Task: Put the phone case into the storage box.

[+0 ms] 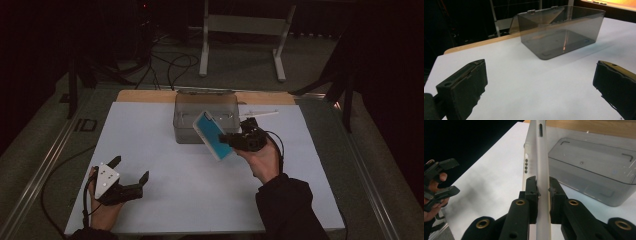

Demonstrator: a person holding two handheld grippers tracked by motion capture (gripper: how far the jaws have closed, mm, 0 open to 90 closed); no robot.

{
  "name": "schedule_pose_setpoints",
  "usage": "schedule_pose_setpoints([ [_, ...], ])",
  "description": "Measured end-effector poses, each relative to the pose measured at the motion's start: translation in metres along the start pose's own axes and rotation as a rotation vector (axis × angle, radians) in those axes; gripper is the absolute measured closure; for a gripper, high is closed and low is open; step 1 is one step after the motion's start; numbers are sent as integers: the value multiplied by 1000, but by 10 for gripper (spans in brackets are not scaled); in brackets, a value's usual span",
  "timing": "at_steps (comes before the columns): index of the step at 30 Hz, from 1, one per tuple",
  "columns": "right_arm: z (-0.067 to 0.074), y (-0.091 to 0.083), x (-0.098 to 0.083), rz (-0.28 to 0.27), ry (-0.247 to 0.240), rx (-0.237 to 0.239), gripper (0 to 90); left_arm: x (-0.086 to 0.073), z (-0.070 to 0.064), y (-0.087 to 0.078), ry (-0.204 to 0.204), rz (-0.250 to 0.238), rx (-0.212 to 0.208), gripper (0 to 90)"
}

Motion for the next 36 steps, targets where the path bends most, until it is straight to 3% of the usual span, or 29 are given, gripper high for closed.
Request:
schedule_pose_setpoints([
  [6, -4, 0, 3, -7, -10, -25, 813, -5, 3, -7, -7, -13, 34, 2],
  [10, -7, -1, 7, -23, -1, -40, 813, -6, 1, -7, 26, -8, 34, 2],
  [17, -9, 0, 19, -53, 7, -62, 813, -8, 0, -7, 34, -9, 45, 3],
  [25, -8, 4, 26, -69, -9, -85, 813, -8, 4, -9, 21, -23, 77, 3],
  [36, -12, 9, 33, -74, -22, -118, 813, -9, 4, -8, 32, -17, 79, 7],
])
Point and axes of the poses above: each handheld gripper's, and its own axes: y roughly forward along the jaws, x roughly out of its top, z roughly to its left, the point moved 6 cm from there along y, roughly forward along the jaws, and after that the axes turned 14 degrees about -z, right-handed, at the moved point
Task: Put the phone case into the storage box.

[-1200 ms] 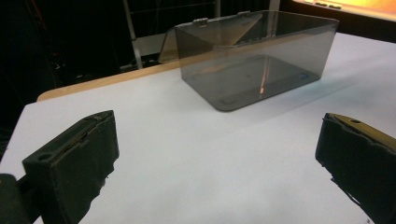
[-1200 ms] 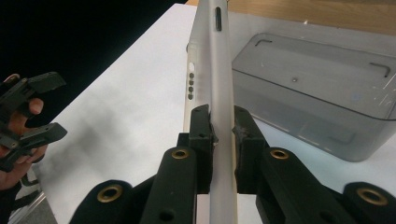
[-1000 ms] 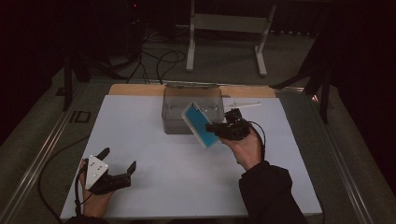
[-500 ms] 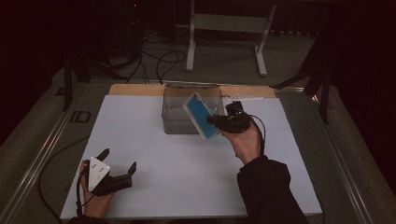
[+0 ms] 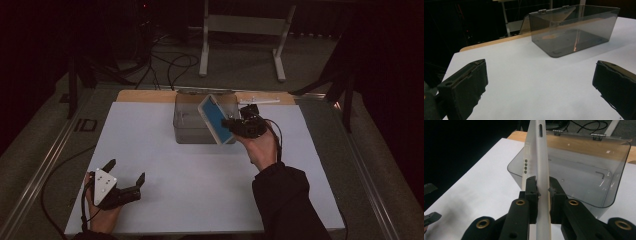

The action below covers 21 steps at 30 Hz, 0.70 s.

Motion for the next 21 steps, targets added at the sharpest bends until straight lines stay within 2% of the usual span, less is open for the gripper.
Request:
schedule_pose_setpoints([
  [11, -8, 9, 5, -3, -5, -44, 813, 1, 3, -1, -2, -14, 27, 8],
  [21, -11, 17, 13, -16, -3, -74, 813, 0, 2, 0, 0, -12, 26, 8],
])
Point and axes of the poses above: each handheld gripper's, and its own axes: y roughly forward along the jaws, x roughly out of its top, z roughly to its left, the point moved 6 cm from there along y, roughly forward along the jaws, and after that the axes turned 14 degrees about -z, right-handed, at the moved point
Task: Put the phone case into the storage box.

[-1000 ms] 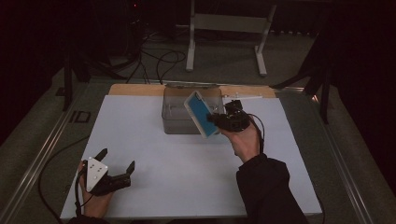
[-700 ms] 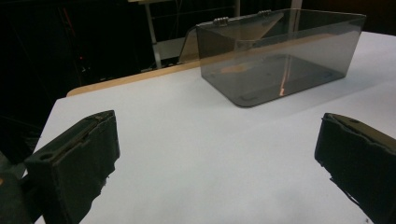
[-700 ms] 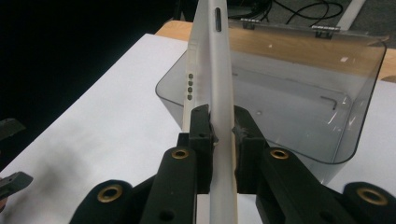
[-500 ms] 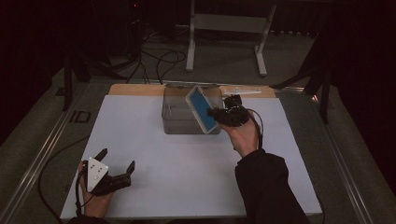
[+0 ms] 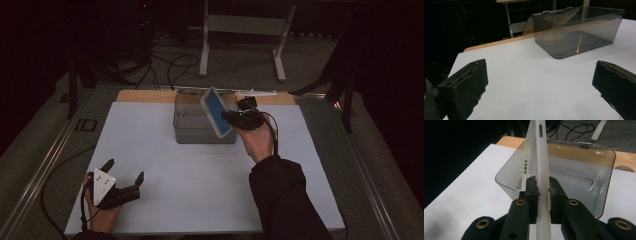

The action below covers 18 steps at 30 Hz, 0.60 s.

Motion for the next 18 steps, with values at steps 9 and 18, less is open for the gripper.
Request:
schedule_pose_setpoints([
  [9, -3, 5, 10, -14, 3, -34, 813, 0, -1, 0, 3, 2, -2, 8],
  [18, -5, 13, 16, -16, -11, -69, 813, 0, -1, 0, 7, 5, -3, 10],
])
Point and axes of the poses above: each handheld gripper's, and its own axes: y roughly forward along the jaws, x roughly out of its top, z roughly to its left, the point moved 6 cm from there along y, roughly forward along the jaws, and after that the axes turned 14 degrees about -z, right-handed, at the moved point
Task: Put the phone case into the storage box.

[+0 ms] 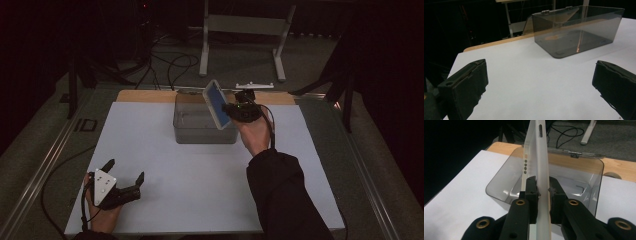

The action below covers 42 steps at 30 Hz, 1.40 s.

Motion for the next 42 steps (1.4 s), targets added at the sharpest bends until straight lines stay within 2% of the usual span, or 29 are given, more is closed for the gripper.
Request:
schedule_pose_setpoints([
  [13, -8, 13, 2, -8, 26, -42, 813, 0, -1, 1, 3, 0, -2, 10],
  [34, -21, 30, -4, -3, 42, -117, 812, 0, -2, 1, 5, 0, -6, 11],
  [42, -24, 36, -5, -7, 24, -153, 812, 0, -2, 0, 4, -1, -6, 12],
])
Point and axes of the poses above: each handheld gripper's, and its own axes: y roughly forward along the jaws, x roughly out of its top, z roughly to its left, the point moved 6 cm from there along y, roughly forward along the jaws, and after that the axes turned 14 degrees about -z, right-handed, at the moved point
